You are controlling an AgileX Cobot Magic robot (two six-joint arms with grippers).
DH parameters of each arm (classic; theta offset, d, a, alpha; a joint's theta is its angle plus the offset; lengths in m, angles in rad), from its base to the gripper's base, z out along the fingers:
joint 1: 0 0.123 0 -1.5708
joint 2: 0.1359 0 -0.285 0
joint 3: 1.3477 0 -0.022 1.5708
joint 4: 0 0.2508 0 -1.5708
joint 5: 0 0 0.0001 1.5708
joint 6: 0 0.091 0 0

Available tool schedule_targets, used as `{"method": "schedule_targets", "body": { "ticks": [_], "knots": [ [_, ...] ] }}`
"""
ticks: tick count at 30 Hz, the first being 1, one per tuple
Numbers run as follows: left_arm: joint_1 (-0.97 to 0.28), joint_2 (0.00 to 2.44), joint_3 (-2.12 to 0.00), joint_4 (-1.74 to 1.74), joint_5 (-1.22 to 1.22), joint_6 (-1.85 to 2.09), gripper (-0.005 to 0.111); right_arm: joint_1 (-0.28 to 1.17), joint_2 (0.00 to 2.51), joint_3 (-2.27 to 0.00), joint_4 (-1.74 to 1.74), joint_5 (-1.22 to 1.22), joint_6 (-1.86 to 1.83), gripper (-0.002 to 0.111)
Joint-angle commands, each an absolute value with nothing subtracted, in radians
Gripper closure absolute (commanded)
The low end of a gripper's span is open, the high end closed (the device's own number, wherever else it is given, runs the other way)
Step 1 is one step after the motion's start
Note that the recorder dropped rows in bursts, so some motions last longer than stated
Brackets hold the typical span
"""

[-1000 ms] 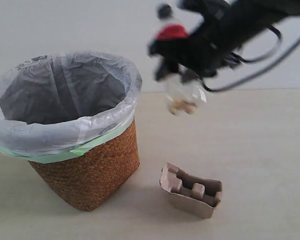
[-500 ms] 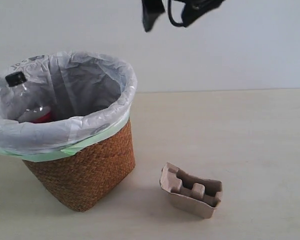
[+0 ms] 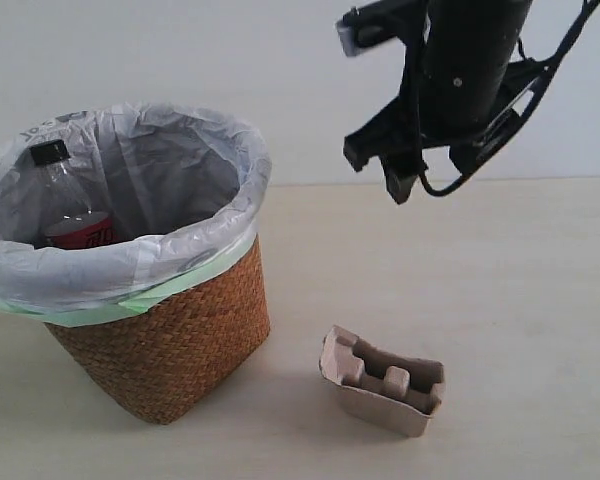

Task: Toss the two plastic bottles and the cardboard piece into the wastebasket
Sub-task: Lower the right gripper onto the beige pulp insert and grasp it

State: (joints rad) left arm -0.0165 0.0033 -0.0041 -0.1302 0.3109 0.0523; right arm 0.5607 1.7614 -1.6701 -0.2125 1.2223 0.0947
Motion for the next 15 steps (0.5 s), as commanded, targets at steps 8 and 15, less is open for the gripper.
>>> {"method": "schedule_targets", "body": {
  "ticks": [8, 15],
  "knots": [
    [-0.016, 0.000, 0.000, -0.127, 0.310, 0.044, 0.103, 0.557, 1.757, -1.365, 0.102, 1.126, -0.368, 0.049],
    [-0.016, 0.000, 0.000, -0.127, 0.310, 0.044, 0.103, 0.557, 1.757, -1.227, 0.155, 0.928, -0.499, 0.049]
  ]
}}
